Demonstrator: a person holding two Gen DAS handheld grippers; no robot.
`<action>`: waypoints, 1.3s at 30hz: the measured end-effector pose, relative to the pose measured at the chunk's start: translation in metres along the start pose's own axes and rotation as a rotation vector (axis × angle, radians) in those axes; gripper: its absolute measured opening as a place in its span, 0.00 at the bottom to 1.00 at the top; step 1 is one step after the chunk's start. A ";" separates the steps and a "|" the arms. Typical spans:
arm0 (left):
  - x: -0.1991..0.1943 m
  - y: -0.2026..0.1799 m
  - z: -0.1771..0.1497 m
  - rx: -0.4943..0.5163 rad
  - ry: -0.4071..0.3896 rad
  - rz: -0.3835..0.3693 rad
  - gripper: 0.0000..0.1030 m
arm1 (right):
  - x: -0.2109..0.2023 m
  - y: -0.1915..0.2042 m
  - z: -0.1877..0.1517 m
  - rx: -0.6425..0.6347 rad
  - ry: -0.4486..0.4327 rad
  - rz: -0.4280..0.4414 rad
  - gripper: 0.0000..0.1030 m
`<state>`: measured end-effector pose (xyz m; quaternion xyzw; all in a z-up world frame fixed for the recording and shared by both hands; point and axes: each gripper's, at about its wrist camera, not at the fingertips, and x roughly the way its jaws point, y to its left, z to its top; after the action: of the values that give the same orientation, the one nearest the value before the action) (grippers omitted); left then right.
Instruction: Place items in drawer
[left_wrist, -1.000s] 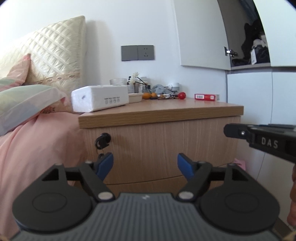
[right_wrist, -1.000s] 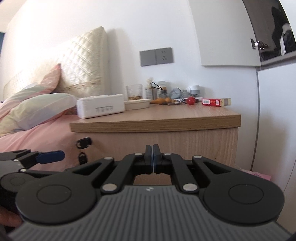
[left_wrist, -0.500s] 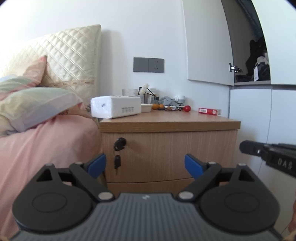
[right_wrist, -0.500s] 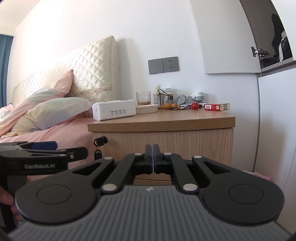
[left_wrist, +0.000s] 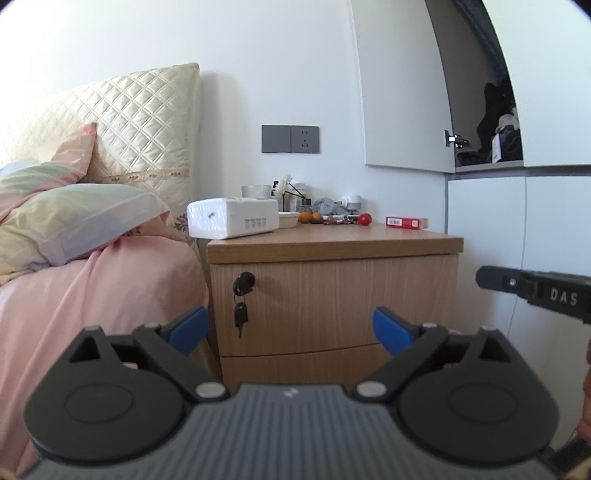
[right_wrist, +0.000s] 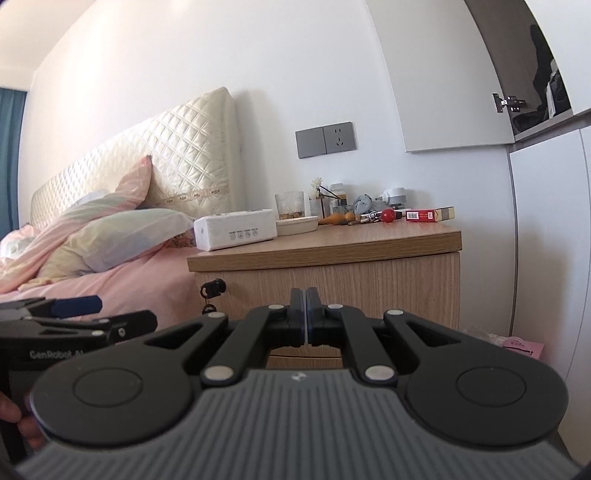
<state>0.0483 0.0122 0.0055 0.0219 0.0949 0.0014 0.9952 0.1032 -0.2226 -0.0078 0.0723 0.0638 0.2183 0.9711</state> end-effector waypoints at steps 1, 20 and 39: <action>-0.002 0.000 -0.001 0.003 0.001 0.000 0.95 | -0.002 0.001 0.000 -0.001 -0.004 0.001 0.05; -0.038 0.005 -0.005 0.000 -0.059 0.004 0.98 | -0.032 0.021 -0.010 -0.039 -0.066 0.038 0.06; -0.041 0.003 -0.007 0.016 -0.064 0.003 0.99 | -0.031 0.024 -0.020 -0.032 -0.066 0.020 0.52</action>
<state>0.0068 0.0151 0.0062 0.0300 0.0632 0.0015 0.9976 0.0621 -0.2130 -0.0201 0.0644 0.0276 0.2265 0.9715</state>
